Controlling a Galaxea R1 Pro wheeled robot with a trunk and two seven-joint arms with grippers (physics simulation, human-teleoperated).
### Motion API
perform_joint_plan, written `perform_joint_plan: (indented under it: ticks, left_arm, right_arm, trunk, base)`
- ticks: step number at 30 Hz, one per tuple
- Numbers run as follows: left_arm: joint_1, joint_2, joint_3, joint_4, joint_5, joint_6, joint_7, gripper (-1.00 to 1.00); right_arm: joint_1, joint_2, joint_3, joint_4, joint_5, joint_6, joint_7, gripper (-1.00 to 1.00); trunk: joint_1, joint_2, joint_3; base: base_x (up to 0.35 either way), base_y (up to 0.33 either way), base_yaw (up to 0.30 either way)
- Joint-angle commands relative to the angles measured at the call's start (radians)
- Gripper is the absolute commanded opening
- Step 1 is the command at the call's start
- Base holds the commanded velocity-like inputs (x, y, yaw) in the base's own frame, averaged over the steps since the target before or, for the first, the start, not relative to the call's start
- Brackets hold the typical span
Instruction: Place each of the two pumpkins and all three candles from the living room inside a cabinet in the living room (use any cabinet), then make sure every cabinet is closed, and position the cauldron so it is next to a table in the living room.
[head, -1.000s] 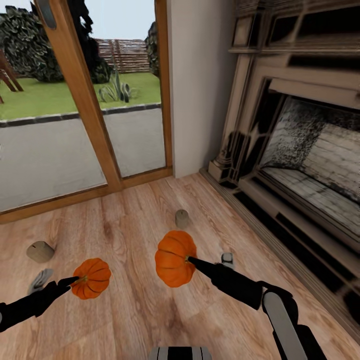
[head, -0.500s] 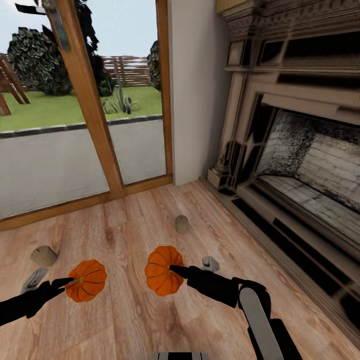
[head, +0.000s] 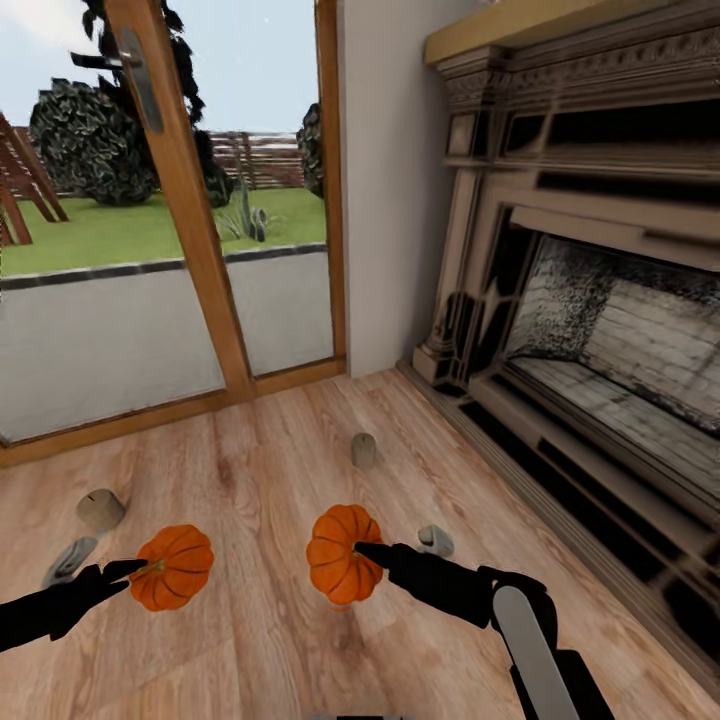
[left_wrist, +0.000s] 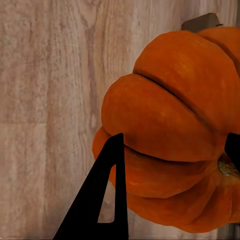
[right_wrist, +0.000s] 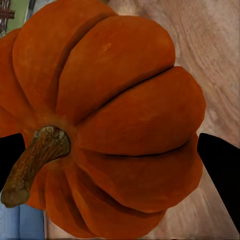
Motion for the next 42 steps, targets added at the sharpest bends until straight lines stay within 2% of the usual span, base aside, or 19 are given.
perform_joint_plan:
  ticks: [1,12,20,29,42]
  left_arm:
    - [0.0,-0.001,-0.001,0.0,0.003,0.001,0.0,-1.0]
    - [0.0,-0.002,-0.001,0.0,0.004,0.001,0.002,-1.0]
    - [0.0,-0.006,-0.002,-0.008,0.004,0.001,0.003,-1.0]
    - [0.0,-0.007,-0.006,-0.008,0.004,0.001,0.002,-1.0]
    - [0.0,-0.007,-0.005,-0.008,0.006,0.002,0.001,-1.0]
  right_arm:
    - [0.001,0.0,-0.001,0.0,-0.002,0.0,0.0,-1.0]
    - [0.001,-0.001,-0.001,0.011,-0.002,0.001,0.001,-1.0]
    - [0.001,-0.003,0.001,0.044,-0.002,0.003,0.002,-1.0]
    - [0.001,0.0,0.003,0.047,-0.004,0.003,0.002,-1.0]
    - [0.001,-0.002,0.002,0.047,-0.005,0.004,0.006,-1.0]
  trunk:
    - [-0.004,0.007,0.003]
    - [-0.046,0.084,0.028]
    - [-0.077,0.14,0.044]
    - [-0.077,0.14,0.044]
    - [-0.077,0.14,0.048]
  base:
    - [-0.32,0.0,0.0]
    - [-0.322,0.0,0.0]
    - [-0.081,0.0,-0.007]
    - [0.0,0.0,-0.035]
    - [0.0,0.0,-0.265]
